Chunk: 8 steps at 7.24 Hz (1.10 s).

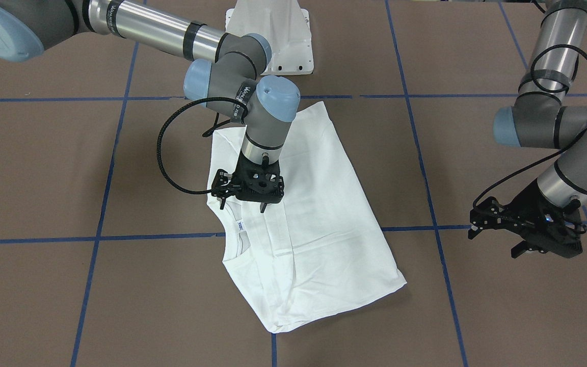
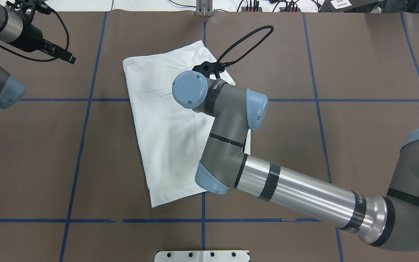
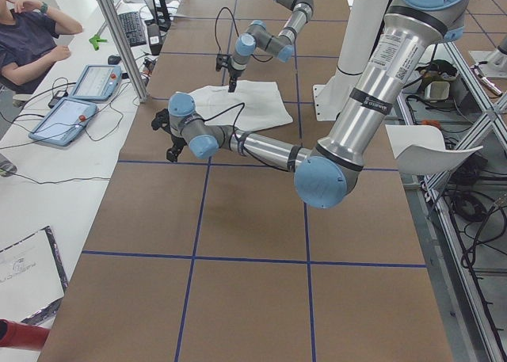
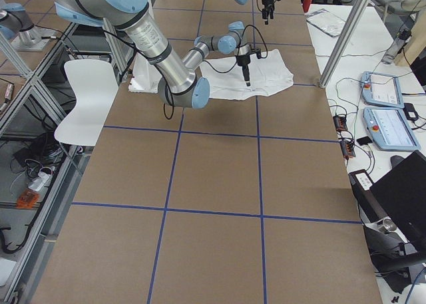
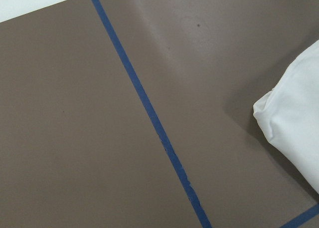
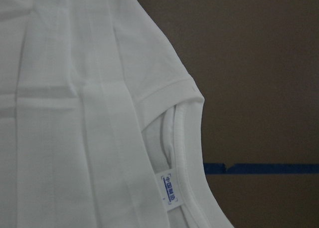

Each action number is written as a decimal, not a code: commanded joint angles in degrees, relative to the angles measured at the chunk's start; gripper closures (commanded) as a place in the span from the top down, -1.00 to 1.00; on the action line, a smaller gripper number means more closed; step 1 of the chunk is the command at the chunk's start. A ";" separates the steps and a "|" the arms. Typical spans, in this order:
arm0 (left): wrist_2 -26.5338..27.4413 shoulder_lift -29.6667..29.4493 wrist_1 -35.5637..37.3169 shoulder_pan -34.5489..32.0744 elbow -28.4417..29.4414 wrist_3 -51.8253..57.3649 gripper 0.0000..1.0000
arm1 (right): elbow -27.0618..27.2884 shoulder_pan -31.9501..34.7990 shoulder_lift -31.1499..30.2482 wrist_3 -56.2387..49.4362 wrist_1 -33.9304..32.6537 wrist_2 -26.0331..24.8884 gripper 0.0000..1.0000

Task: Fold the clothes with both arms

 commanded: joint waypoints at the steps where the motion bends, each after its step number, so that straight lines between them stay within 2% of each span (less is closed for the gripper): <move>1: 0.00 0.09 0.09 0.07 -0.34 -0.07 1.00 | 5.84 -3.30 -0.70 2.37 -6.64 1.30 1.00; 5: 0.09 0.09 0.09 -0.02 -0.34 0.02 1.00 | 5.86 -6.04 -1.93 4.67 -7.02 0.86 1.00; 8: 0.09 0.18 0.00 -0.02 -0.34 0.02 1.00 | 6.03 -7.01 -2.20 4.59 -12.71 0.86 1.00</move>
